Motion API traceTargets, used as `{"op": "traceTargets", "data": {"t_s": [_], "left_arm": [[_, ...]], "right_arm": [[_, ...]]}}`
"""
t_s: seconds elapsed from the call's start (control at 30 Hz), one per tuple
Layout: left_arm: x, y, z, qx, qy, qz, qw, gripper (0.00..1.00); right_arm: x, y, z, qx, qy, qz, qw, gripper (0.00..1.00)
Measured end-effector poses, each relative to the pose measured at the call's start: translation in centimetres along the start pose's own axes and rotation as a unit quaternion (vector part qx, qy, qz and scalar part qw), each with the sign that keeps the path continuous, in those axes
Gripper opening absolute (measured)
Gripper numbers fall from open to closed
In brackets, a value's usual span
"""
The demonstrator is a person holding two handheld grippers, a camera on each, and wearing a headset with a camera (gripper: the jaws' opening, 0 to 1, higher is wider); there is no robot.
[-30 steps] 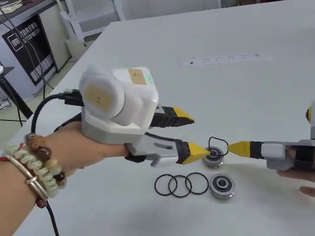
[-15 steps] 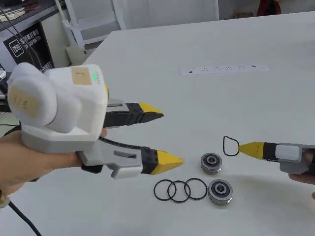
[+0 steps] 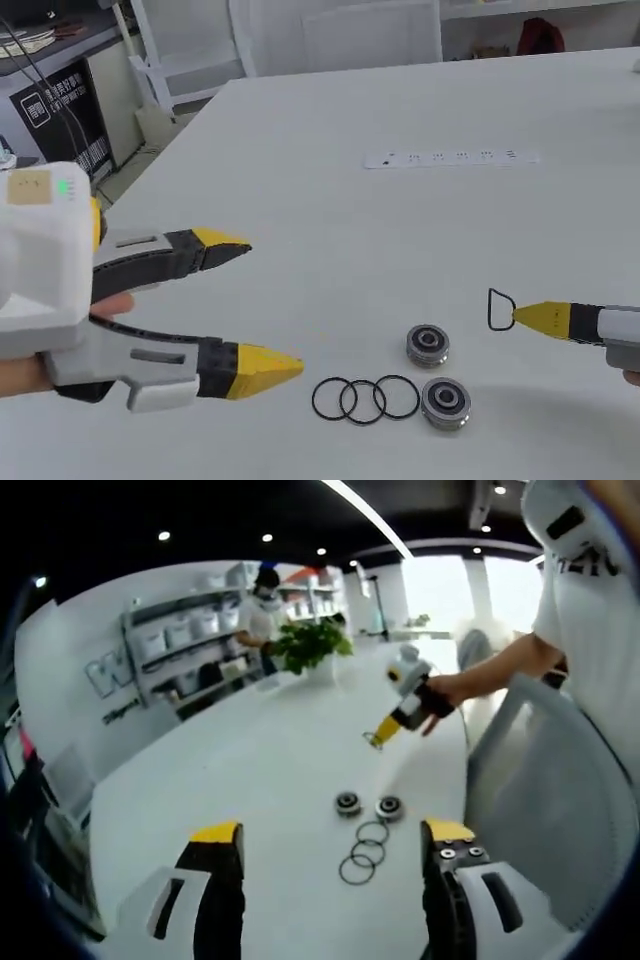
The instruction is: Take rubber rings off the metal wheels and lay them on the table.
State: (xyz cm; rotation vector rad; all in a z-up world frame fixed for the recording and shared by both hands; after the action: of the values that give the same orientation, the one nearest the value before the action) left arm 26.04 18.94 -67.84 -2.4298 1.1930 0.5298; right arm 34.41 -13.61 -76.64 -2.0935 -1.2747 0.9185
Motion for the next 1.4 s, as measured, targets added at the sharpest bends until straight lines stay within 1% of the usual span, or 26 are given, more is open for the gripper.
{"op": "traceTargets", "data": {"t_s": [0.07,0.13,0.23,0.3,0.4,0.47,0.57,0.7,0.8,0.97,1.13,1.3,1.4], "left_arm": [[-0.4,0.0,0.2,-0.007,0.003,-0.008,0.9999,0.81],[-0.8,0.0,0.4,-0.016,0.005,-0.008,0.9998,0.86],[-1.2,0.2,0.8,-0.021,0.006,-0.009,0.9997,0.87],[-1.5,0.2,1.1,-0.025,0.003,-0.015,0.9996,0.90],[-1.8,0.3,1.6,-0.041,0.008,-0.022,0.9989,0.93],[-2.0,0.5,2.1,-0.047,0.004,-0.024,0.9986,0.93],[-2.4,0.8,2.9,-0.051,-0.006,-0.033,0.9982,0.92],[-2.9,0.9,3.6,-0.068,-0.006,-0.039,0.9969,0.91],[-3.3,1.0,3.9,-0.076,-0.002,-0.047,0.9960,0.91],[-3.7,1.3,4.6,-0.088,-0.001,-0.057,0.9945,0.91],[-4.2,1.4,5.2,-0.098,0.001,-0.066,0.9931,0.91],[-4.6,1.7,5.7,-0.104,0.000,-0.070,0.9921,0.91],[-4.8,1.8,6.0,-0.108,0.001,-0.073,0.9915,0.91]], "right_arm": [[-0.3,-0.3,-0.1,-0.003,0.002,0.001,1.0000,0.00],[-0.7,-0.7,-0.4,-0.006,0.004,-0.003,1.0000,0.00],[-1.2,-1.3,-0.7,-0.013,0.005,-0.007,0.9999,0.00],[-1.5,-1.7,-0.9,-0.018,0.008,-0.009,0.9998,0.00],[-1.9,-2.1,-1.1,-0.022,0.013,-0.012,0.9996,0.00],[-2.1,-2.4,-1.2,-0.025,0.017,-0.017,0.9994,0.00],[-2.5,-2.9,-1.4,-0.027,0.022,-0.023,0.9991,0.00],[-2.8,-3.4,-1.7,-0.031,0.025,-0.026,0.9989,0.00],[-2.9,-3.8,-2.0,-0.035,0.028,-0.028,0.9986,0.00],[-2.7,-4.7,-2.4,-0.045,0.029,-0.032,0.9980,0.00],[-2.4,-5.4,-2.6,-0.051,0.029,-0.045,0.9973,0.00],[-2.0,-5.4,-3.1,-0.058,0.024,-0.051,0.9967,0.00],[-1.5,-5.7,-3.2,-0.064,0.018,-0.053,0.9964,0.00]]}}
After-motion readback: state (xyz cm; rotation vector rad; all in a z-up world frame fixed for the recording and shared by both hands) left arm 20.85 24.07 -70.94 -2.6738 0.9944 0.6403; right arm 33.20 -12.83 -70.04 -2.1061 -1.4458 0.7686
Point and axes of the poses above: the centre of the closed fingertips' face, and the gripper's own axes: x roughly forward along the fingers, y roughly to its right, z roughly out of its underside, the point moved 9 cm from there along -x, roughly backward along the fingers, and after that the axes turned 3 degrees about -y, right-handed, at the moved point
